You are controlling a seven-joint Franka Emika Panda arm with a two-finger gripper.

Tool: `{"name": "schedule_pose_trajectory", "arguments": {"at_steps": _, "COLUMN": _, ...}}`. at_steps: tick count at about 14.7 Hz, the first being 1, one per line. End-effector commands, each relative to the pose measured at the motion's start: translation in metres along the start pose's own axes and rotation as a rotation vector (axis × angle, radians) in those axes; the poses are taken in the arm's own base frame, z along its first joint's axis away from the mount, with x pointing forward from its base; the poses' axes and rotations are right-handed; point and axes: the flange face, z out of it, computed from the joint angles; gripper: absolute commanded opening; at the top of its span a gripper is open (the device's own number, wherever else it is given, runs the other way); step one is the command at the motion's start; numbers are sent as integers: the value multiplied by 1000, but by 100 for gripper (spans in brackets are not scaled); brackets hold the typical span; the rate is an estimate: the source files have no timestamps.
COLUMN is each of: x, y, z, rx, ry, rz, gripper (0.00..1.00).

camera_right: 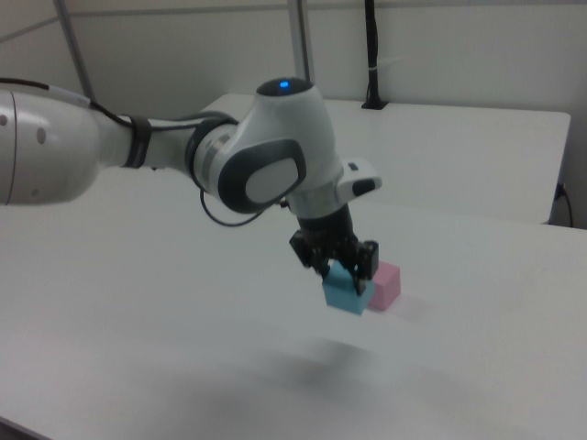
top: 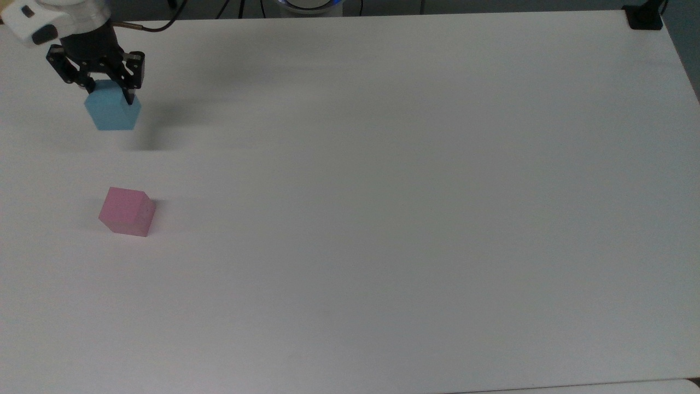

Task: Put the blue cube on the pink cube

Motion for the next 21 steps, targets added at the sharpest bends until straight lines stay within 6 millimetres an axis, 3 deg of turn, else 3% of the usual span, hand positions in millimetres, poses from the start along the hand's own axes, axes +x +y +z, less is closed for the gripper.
{"name": "schedule_pose_trajectory", "arguments": {"at_steps": 1, "x": 54, "y": -5, "z": -13, "rx": 14, "ry": 58, "rz": 111, "gripper": 14}}
{"name": "schedule_pose_trajectory", "arguments": {"at_steps": 6, "x": 106, "y": -14, "z": 14, "rx": -30, "ry": 60, "rz": 163, "gripper": 18}}
{"name": "schedule_pose_trajectory", "arguments": {"at_steps": 10, "x": 120, "y": -28, "z": 51, "rx": -37, "ry": 30, "rz": 180, "gripper": 18}}
{"name": "schedule_pose_trajectory", "arguments": {"at_steps": 12, "x": 124, "y": -28, "z": 48, "rx": -41, "ry": 39, "rz": 184, "gripper": 21}}
{"name": "schedule_pose_trajectory", "arguments": {"at_steps": 13, "x": 124, "y": -29, "z": 48, "rx": -41, "ry": 40, "rz": 184, "gripper": 27}}
{"name": "schedule_pose_trajectory", "arguments": {"at_steps": 14, "x": 124, "y": -29, "z": 49, "rx": -39, "ry": 39, "rz": 190, "gripper": 40}}
{"name": "schedule_pose_trajectory", "arguments": {"at_steps": 15, "x": 124, "y": -29, "z": 49, "rx": -38, "ry": 42, "rz": 205, "gripper": 62}}
{"name": "schedule_pose_trajectory", "arguments": {"at_steps": 17, "x": 124, "y": -29, "z": 48, "rx": -37, "ry": 42, "rz": 223, "gripper": 92}}
{"name": "schedule_pose_trajectory", "arguments": {"at_steps": 18, "x": 124, "y": -29, "z": 48, "rx": -38, "ry": 43, "rz": 223, "gripper": 100}}
{"name": "schedule_pose_trajectory", "arguments": {"at_steps": 21, "x": 124, "y": -29, "z": 47, "rx": -36, "ry": 46, "rz": 230, "gripper": 100}}
